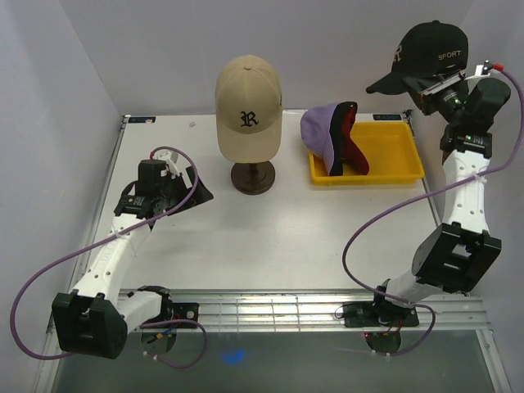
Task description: Stack the hats
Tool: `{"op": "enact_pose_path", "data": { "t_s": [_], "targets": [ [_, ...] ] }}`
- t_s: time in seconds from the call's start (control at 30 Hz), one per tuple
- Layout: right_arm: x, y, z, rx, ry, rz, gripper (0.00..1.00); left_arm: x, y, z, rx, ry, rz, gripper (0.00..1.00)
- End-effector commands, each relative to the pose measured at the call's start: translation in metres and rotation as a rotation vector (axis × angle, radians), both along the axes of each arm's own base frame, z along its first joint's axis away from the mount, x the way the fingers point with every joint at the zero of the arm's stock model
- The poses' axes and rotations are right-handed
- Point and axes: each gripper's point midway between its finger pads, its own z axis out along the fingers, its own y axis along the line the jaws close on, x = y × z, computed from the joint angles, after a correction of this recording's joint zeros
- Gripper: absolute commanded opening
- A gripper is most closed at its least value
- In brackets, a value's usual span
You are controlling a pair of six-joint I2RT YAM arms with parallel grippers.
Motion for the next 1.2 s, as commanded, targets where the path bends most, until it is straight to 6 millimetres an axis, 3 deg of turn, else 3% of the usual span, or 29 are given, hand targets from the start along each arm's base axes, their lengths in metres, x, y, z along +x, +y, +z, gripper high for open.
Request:
{"op": "enact_pose_path", "data": {
  "t_s": [0.0,0.07,0.1,0.17,0.2,0.27,0.3,0.33,0.4,0.43,0.47,0.53,0.63,0.97,1.17],
  "targets": [
    [-0.041,0.054,0.100,0.453,-0.355,0.302,0.08,0.003,0.000,0.007,-0.009,-0.030,0.011,0.96],
    [-0.056,0.074,0.137,0.594,-0.407,0.410,0.08,0.003,0.001,0.007,-0.009,-0.031,0.015,0.96],
    [-0.047,0.076,0.140,0.652,-0.406,0.416,0.08,0.002,0.001,0.007,-0.012,-0.030,0.018,0.96],
    [-0.053,0.103,0.160,0.752,-0.409,0.503,0.08,0.002,0.000,0.004,-0.015,-0.025,0.017,0.96],
    [-0.053,0.111,0.178,0.757,-0.433,0.533,0.08,0.003,0.000,0.004,-0.018,-0.024,0.020,0.96],
    [-0.047,0.138,0.187,0.751,-0.410,0.574,0.08,0.003,-0.002,0.003,-0.028,-0.021,0.017,0.95],
    [-0.049,0.144,0.203,0.761,-0.417,0.576,0.08,0.003,-0.003,0.004,-0.033,-0.021,0.017,0.96],
    [-0.054,0.163,0.209,0.780,-0.409,0.619,0.08,0.003,-0.003,0.005,-0.036,-0.024,0.019,0.96],
    [-0.040,0.176,0.210,0.812,-0.373,0.640,0.08,0.003,-0.002,0.005,-0.036,-0.026,0.020,0.96],
    [-0.055,0.186,0.232,0.808,-0.414,0.690,0.08,0.003,-0.002,0.006,-0.035,-0.028,0.019,0.96],
    [-0.047,0.192,0.229,0.818,-0.397,0.698,0.08,0.003,-0.003,0.006,-0.037,-0.029,0.018,0.96],
    [-0.054,0.206,0.239,0.833,-0.393,0.725,0.08,0.003,-0.003,0.007,-0.037,-0.032,0.017,0.96],
    [-0.056,0.226,0.235,0.850,-0.362,0.754,0.08,0.004,-0.002,0.008,-0.036,-0.033,0.021,0.96],
    [-0.056,0.304,0.205,0.867,-0.265,0.914,0.08,0.003,-0.001,0.015,-0.034,-0.048,0.026,0.96],
    [-0.068,0.329,0.182,0.864,-0.220,0.985,0.08,0.003,0.000,0.015,-0.026,-0.049,0.029,0.96]
  ]
}}
